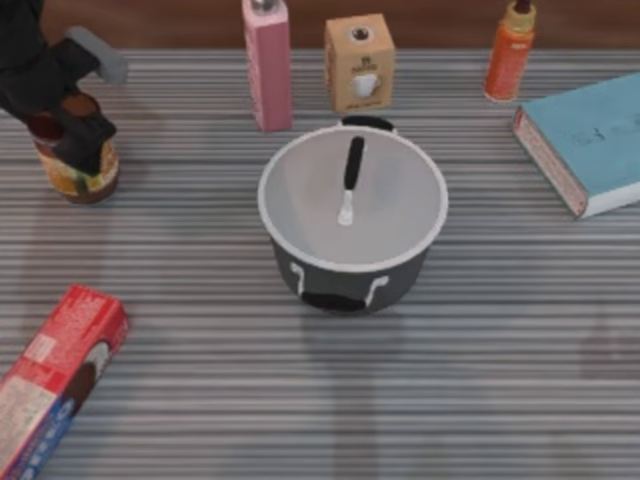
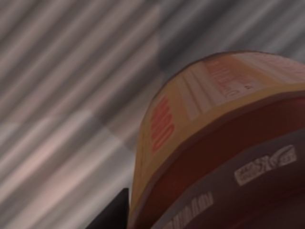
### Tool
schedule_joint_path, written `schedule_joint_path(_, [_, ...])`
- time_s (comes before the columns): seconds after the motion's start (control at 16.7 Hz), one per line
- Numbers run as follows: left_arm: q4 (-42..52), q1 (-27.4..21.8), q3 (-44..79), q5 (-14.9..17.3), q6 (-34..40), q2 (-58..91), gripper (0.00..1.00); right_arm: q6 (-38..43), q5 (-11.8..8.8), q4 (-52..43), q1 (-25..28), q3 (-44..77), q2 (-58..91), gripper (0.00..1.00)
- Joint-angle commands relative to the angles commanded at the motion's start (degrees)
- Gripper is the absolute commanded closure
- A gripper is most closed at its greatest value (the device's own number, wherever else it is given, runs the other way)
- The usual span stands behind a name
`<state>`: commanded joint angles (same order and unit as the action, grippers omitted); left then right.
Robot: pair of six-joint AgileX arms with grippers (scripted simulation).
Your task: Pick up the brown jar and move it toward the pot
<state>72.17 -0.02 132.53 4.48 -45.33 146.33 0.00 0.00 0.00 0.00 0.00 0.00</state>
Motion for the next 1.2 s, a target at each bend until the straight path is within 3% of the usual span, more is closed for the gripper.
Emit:
schedule_joint_path(0.48, [0.0,0.0,0.0,0.0,0.0,0.0,0.98,0.0,0.0,0.0,0.0,0.0,0.0,0.0])
schedule_joint_path(1.2, [0.15,0.26,-2.24,-0.09,0.03,-2.23,1.0,0.0,0.0,0.0,0.0,0.0,0.0,0.0])
